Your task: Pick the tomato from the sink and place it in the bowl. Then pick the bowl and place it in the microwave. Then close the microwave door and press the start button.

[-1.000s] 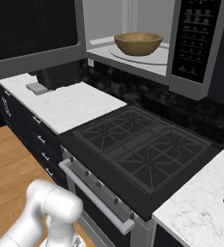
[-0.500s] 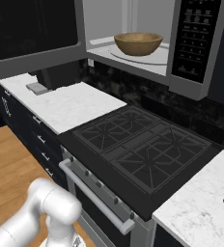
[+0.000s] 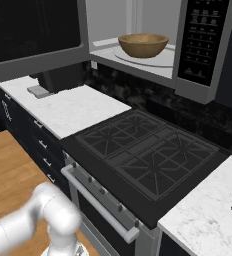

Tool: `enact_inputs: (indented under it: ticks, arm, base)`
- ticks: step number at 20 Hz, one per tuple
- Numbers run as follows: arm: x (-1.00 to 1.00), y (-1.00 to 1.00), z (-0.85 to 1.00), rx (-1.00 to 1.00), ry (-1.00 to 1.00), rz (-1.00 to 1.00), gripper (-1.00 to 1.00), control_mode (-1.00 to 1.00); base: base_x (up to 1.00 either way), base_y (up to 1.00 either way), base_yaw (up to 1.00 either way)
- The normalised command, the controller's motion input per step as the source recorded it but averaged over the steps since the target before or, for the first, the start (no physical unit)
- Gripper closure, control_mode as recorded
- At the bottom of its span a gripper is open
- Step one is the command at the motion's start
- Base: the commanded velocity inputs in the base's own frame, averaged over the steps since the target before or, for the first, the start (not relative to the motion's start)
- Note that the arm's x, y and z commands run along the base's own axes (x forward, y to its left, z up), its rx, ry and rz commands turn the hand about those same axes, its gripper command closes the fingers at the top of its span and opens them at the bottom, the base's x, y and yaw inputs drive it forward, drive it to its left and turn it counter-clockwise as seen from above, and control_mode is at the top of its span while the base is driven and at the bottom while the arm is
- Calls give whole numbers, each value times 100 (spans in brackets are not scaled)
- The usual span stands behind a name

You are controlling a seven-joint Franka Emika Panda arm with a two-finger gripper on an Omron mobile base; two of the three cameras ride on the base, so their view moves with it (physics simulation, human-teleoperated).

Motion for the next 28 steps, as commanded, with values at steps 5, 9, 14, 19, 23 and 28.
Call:
enact_inputs:
  ticks: [5,9,14,19,23,28]
  arm:
    - [82,25,-10,6,-1,-3,-100,-100]
    - [65,7,-6,0,2,0,-100,-100]
    - [32,1,8,0,-12,0,-100,-100]
    - [3,0,27,0,-21,-1,-100,-100]
    - [0,-5,23,5,-29,0,-100,-100]
    - [0,-18,12,16,-28,0,-100,-100]
  base:
    - [0,0,0]
    - [0,0,0]
    - [0,0,0]
    - [0,0,0]
    - [0,0,0]
    - [0,0,0]
